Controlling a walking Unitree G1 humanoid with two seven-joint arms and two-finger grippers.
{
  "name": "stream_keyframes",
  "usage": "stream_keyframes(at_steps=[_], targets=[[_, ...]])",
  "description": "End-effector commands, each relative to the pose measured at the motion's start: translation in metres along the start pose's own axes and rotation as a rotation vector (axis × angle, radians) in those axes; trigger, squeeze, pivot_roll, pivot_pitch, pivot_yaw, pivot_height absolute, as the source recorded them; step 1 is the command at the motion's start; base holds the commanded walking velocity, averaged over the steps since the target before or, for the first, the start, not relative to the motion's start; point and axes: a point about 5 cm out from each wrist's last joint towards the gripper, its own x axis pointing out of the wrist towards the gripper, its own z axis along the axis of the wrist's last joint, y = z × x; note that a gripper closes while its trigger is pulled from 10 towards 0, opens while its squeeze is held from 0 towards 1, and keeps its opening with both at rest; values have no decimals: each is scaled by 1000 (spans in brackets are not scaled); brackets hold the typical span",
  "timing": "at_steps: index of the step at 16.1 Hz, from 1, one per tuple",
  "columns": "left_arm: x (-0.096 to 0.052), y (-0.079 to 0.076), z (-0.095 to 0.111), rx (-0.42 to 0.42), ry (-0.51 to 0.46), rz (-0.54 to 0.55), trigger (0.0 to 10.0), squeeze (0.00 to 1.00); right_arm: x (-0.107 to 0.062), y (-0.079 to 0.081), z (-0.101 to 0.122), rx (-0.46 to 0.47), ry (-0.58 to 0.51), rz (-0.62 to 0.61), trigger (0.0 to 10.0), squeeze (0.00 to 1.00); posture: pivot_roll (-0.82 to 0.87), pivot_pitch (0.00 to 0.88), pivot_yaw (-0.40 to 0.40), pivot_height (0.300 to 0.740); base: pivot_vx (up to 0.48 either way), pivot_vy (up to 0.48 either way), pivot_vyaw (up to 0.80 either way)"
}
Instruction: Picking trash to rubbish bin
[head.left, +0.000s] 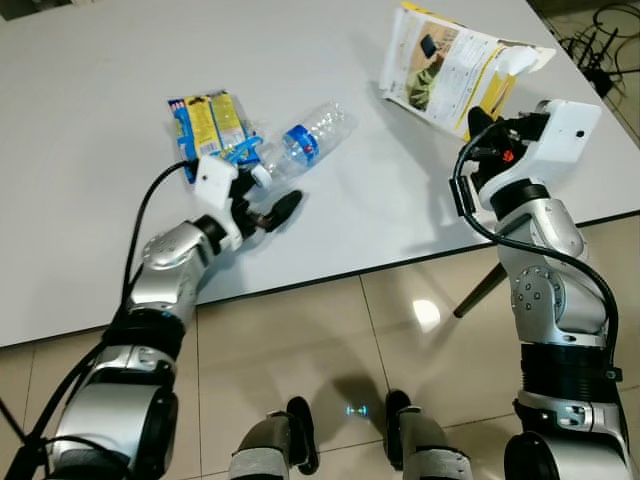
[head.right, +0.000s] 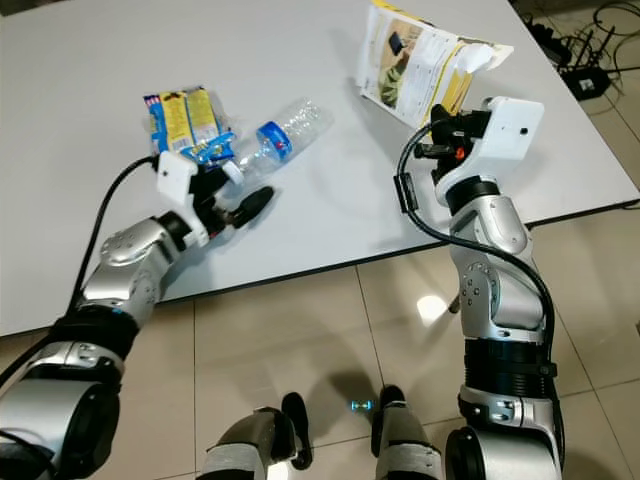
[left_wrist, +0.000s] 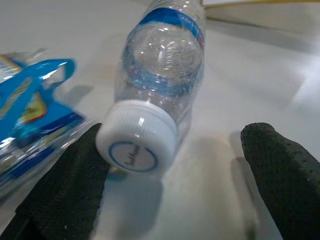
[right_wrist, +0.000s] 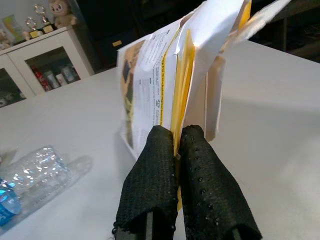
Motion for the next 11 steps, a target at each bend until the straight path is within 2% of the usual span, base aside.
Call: stream_keyframes(at_steps=[1,2,3,4,5,11], targets=[[-3,-4,-15,-31,58,-18,10000,0,-4,1,-2,14,11,3,10000,0,-136,332,137,740,0,0,0],[-1,-7,-17,-41,63,-36,10000,0,-4,2,-2,14,11,6,10000,0,-136,332,137,740,0,0,0],[-2,-10,-21,-53,68,-57,3333,0,-5,3,-2,12,13,8,10000,0,-136,332,137,740,0,0,0],[-3,-11,-21,-56,68,-61,3333,0,-5,3,-2,12,14,8,10000,0,-136,332,137,740,0,0,0],[-3,-11,-21,-60,67,-64,0,0,-5,3,-3,11,15,8,10000,0,-136,332,137,740,0,0,0],[-5,-10,-21,-63,58,-72,0,0,-5,3,-3,12,21,14,10000,0,-140,335,134,740,0,0,0]])
